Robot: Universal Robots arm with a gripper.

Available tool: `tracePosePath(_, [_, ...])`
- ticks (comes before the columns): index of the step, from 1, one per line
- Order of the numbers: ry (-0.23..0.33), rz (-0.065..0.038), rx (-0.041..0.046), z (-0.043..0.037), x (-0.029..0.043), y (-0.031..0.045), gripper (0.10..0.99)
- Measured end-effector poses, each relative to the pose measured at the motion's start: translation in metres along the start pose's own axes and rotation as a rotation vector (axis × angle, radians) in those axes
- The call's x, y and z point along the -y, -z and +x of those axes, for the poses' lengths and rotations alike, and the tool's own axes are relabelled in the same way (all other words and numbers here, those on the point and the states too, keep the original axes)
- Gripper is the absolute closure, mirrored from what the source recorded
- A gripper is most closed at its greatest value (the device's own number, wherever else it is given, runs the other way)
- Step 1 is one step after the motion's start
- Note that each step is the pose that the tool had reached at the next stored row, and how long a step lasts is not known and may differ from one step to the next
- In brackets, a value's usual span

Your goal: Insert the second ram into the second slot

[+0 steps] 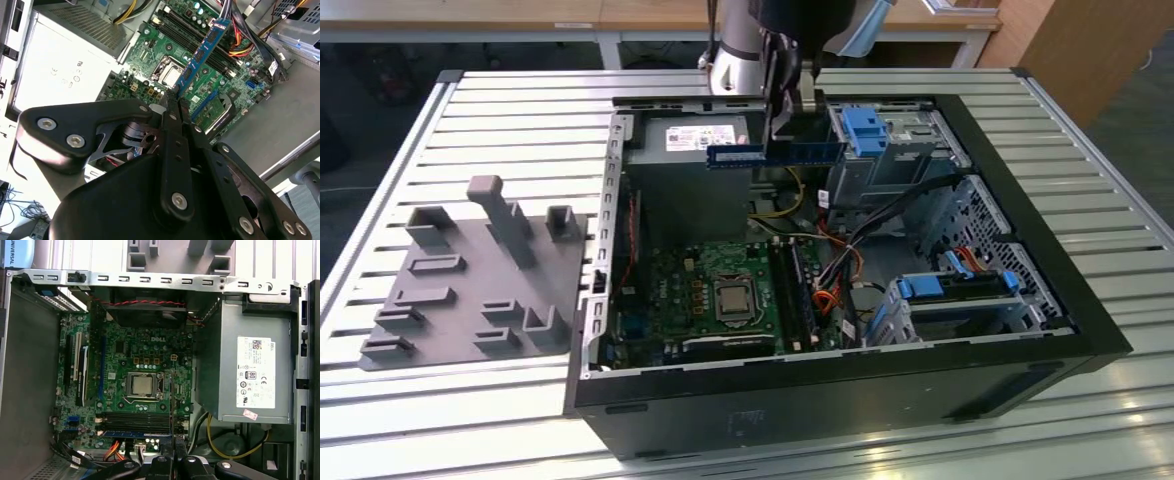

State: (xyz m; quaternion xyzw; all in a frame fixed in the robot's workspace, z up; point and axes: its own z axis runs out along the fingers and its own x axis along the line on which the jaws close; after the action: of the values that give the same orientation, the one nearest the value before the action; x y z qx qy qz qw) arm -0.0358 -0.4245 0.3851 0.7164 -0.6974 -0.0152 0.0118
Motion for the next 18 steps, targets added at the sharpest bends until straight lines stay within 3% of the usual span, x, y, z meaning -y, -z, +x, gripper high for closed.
tracePosePath(18, [-0.008,0.000,-0.0028,0.0033,-0.0001,0.0000,0.953])
